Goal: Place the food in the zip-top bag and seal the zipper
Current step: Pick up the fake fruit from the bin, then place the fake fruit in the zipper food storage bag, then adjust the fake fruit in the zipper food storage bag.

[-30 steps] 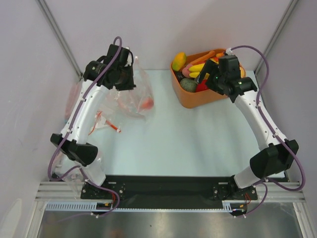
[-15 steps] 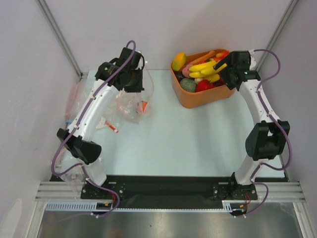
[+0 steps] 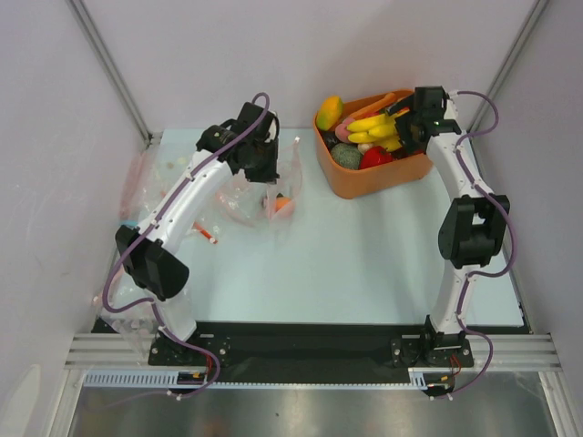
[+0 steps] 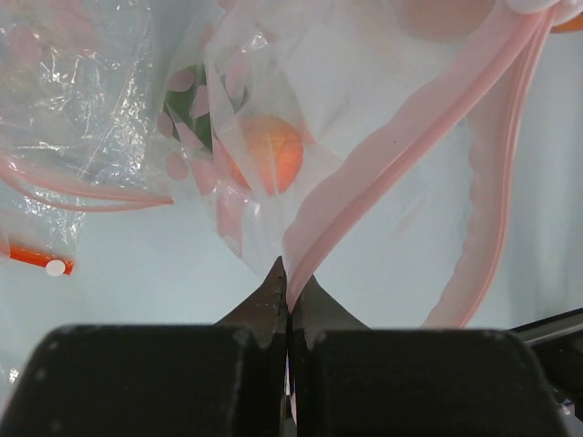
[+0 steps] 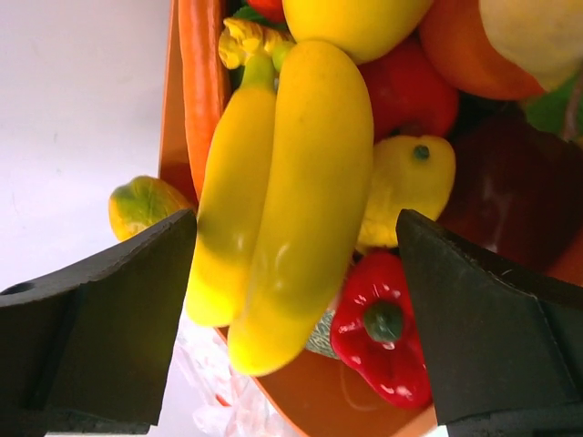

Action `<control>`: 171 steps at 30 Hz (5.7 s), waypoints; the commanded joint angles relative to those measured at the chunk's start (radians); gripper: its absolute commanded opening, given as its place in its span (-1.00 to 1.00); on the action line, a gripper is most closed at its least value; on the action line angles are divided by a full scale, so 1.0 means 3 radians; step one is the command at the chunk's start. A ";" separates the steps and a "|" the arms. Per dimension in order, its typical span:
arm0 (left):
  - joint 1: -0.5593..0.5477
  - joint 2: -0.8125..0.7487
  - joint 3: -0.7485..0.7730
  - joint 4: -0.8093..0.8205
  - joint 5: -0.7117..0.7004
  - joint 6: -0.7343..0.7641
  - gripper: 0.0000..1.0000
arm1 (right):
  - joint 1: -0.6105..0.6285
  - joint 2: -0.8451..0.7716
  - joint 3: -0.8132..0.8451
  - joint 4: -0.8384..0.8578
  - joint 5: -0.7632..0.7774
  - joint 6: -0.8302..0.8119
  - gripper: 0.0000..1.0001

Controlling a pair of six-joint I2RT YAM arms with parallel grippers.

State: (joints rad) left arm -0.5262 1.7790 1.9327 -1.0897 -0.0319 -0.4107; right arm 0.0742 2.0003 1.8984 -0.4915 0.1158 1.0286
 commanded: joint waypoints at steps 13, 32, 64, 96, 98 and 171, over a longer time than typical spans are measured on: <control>-0.0010 0.0160 0.0333 0.0079 0.0081 0.0080 -0.99 | 0.0029 0.0256 0.0350 0.0207 0.0033 0.0094 0.40; -0.0056 0.0221 0.0527 0.0012 0.0065 0.0091 -1.00 | 0.0274 -0.0945 -0.0667 0.0891 -0.0289 -0.0642 -0.30; -0.0255 0.0339 0.0941 -0.0100 0.0638 -0.0303 -0.99 | 0.1890 -0.2235 -0.1435 0.0907 0.1051 -0.1578 -0.35; -0.0245 0.0390 0.0956 0.0355 0.1482 -0.1091 -0.99 | 0.2631 -0.2224 -0.2156 0.1741 0.2176 -0.2171 0.61; -0.0245 0.0390 0.0946 0.0350 0.1441 -0.1080 -0.99 | 0.2631 -0.2260 -0.2110 0.1654 0.2166 -0.2135 0.81; -0.0271 -0.0065 0.0941 0.0181 0.1354 -0.0600 -0.99 | 0.1373 -0.2961 -0.2191 0.0892 -0.1781 -0.1593 -0.62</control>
State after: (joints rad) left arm -0.5957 1.7657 2.1551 -1.0321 0.3698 -0.5941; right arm 0.4675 1.1103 1.2358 -0.2726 -0.3874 0.5709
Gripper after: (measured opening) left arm 0.008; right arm 0.263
